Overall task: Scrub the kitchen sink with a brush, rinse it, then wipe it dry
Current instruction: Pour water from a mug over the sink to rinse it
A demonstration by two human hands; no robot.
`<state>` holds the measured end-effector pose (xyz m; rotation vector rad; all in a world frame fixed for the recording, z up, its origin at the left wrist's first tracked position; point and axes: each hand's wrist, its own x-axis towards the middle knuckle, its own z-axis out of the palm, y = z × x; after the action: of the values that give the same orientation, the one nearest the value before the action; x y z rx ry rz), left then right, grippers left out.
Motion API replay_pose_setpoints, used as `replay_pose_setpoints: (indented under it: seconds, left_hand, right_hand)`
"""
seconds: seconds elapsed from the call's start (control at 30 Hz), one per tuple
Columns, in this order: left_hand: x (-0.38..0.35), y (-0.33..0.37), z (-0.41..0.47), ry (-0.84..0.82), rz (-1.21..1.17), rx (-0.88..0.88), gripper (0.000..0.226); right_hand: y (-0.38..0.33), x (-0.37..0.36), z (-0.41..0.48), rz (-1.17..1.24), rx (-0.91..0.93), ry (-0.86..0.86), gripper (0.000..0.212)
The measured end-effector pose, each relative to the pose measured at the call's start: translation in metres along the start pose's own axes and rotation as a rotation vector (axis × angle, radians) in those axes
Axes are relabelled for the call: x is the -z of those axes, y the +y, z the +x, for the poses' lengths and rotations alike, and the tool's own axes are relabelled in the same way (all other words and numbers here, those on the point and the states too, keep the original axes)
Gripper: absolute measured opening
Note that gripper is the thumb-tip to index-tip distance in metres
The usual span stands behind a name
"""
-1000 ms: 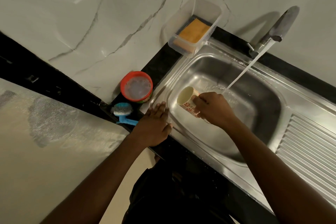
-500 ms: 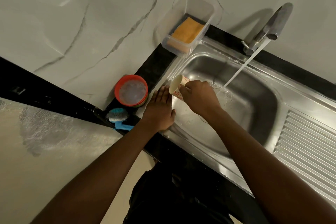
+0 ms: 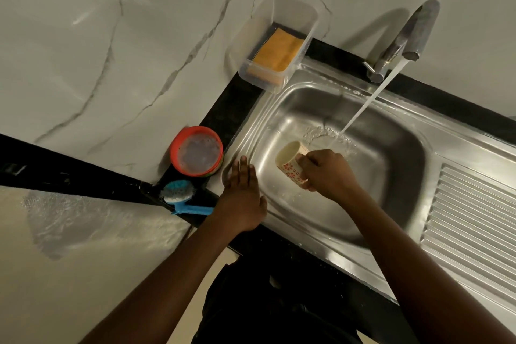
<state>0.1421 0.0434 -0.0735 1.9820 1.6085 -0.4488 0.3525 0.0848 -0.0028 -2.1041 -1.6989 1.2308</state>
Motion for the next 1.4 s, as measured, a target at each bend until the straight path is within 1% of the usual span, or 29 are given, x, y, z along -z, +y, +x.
replay_pose_setpoints:
  seconds: [0.13,0.2,0.27,0.3,0.4,0.5,0.6,0.67,0.73,0.8,0.9,1.0,1.07,1.13,1.23,1.33,1.4]
  left_hand:
    - [0.001,0.000,0.008,0.060,-0.030,-0.006,0.086]
    - [-0.001,0.003,0.002,0.037,-0.062,-0.034,0.086]
    - [-0.005,0.004,-0.005,-0.003,-0.082,-0.070,0.085]
    - [-0.006,0.003,-0.007,0.004,-0.086,-0.084,0.084]
    - [-0.010,-0.002,-0.006,0.079,-0.055,-0.094,0.084]
    - [-0.008,-0.004,0.008,0.179,0.038,-0.065,0.083]
    - [0.004,-0.004,0.028,0.198,0.099,-0.053,0.081]
    - [0.015,-0.003,0.043,0.210,0.166,-0.068,0.081]
    - [0.028,-0.002,0.060,0.219,0.194,-0.083,0.081]
    - [0.042,0.000,0.078,0.212,0.204,-0.092,0.082]
    - [0.055,-0.002,0.100,0.226,0.216,-0.112,0.084]
    - [0.058,-0.005,0.108,0.235,0.257,-0.145,0.087]
    - [0.058,-0.007,0.107,0.212,0.304,-0.183,0.086]
    - [0.058,-0.008,0.108,0.188,0.369,-0.219,0.080]
    - [0.060,-0.006,0.113,0.191,0.433,-0.220,0.079]
    - [0.070,0.000,0.126,0.169,0.445,-0.232,0.078]
    - [0.078,0.003,0.138,0.155,0.455,-0.264,0.077]
  right_hand:
    - [-0.031,-0.007,0.000,-0.286,0.255,0.047,0.037]
    - [-0.041,-0.009,-0.002,-0.382,0.362,0.038,0.035]
    - [-0.043,-0.009,-0.004,-0.421,0.399,0.007,0.034]
    - [-0.042,-0.009,-0.005,-0.420,0.399,-0.004,0.034]
    - [-0.031,-0.006,-0.005,-0.316,0.317,-0.044,0.032]
    - [-0.014,0.001,-0.005,-0.070,0.154,-0.061,0.038]
    - [-0.007,0.006,-0.003,0.130,0.002,-0.044,0.042]
    - [-0.013,0.007,0.004,0.213,-0.053,-0.017,0.040]
    - [-0.023,0.008,0.018,0.263,-0.074,0.020,0.035]
    - [-0.037,0.008,0.034,0.223,-0.042,0.049,0.032]
    - [-0.059,0.007,0.048,0.138,0.036,0.084,0.034]
    - [-0.061,0.008,0.052,0.095,0.069,0.052,0.034]
    - [-0.050,0.008,0.051,0.120,0.051,0.023,0.034]
    - [-0.034,0.005,0.047,0.246,-0.022,-0.003,0.030]
    - [-0.016,0.000,0.036,0.524,-0.184,-0.036,0.026]
    - [-0.011,-0.002,0.032,0.620,-0.295,-0.068,0.023]
    - [-0.016,0.002,0.039,0.696,-0.316,-0.033,0.023]
